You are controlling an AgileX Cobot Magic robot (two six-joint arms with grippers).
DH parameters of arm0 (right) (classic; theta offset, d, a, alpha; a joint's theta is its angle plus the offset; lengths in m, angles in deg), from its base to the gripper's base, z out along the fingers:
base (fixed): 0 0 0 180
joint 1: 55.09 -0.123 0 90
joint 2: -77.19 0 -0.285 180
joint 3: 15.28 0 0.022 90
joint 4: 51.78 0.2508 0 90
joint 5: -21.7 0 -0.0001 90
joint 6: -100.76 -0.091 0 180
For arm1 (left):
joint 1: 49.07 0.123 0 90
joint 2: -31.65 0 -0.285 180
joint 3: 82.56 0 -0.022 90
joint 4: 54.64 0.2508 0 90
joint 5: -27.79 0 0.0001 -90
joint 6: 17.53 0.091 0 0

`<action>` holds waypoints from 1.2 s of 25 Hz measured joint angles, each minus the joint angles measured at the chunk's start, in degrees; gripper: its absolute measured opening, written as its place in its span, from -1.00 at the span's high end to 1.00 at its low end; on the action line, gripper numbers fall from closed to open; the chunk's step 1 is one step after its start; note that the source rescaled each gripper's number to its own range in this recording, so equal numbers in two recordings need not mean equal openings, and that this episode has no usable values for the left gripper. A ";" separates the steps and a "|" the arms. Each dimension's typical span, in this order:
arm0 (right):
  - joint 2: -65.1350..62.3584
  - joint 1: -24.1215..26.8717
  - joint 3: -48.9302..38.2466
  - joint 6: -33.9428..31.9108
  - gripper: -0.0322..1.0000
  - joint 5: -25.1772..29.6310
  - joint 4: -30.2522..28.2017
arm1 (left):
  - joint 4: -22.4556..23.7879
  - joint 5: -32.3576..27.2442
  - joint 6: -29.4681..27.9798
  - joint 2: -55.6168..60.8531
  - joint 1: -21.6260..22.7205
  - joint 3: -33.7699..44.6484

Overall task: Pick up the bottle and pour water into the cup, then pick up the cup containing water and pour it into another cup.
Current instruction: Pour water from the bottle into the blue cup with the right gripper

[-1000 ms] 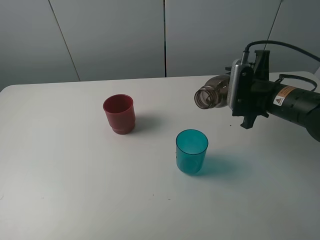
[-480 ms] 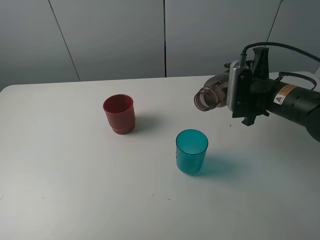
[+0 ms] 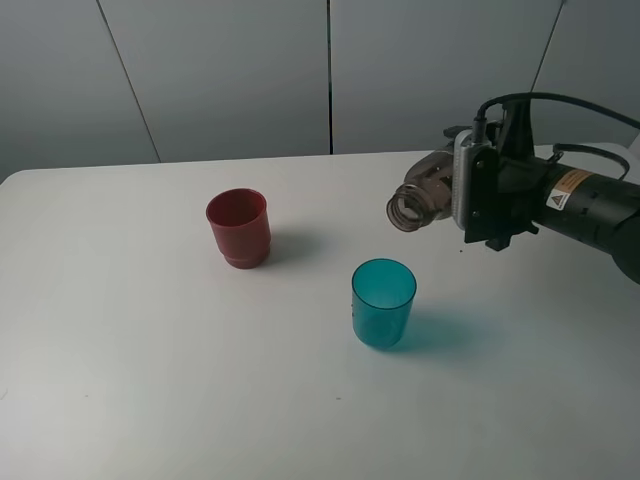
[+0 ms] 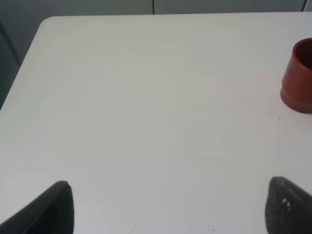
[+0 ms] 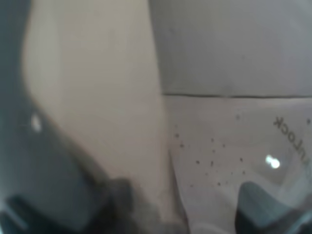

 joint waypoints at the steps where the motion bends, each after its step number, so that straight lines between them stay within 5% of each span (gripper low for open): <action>1: 0.00 0.00 0.00 0.27 0.93 -0.13 0.00 | 0.00 0.00 0.00 0.00 0.00 0.00; 30: 0.00 0.00 0.05 6.07 0.93 -4.48 0.36 | 0.00 0.00 0.00 0.00 0.00 0.00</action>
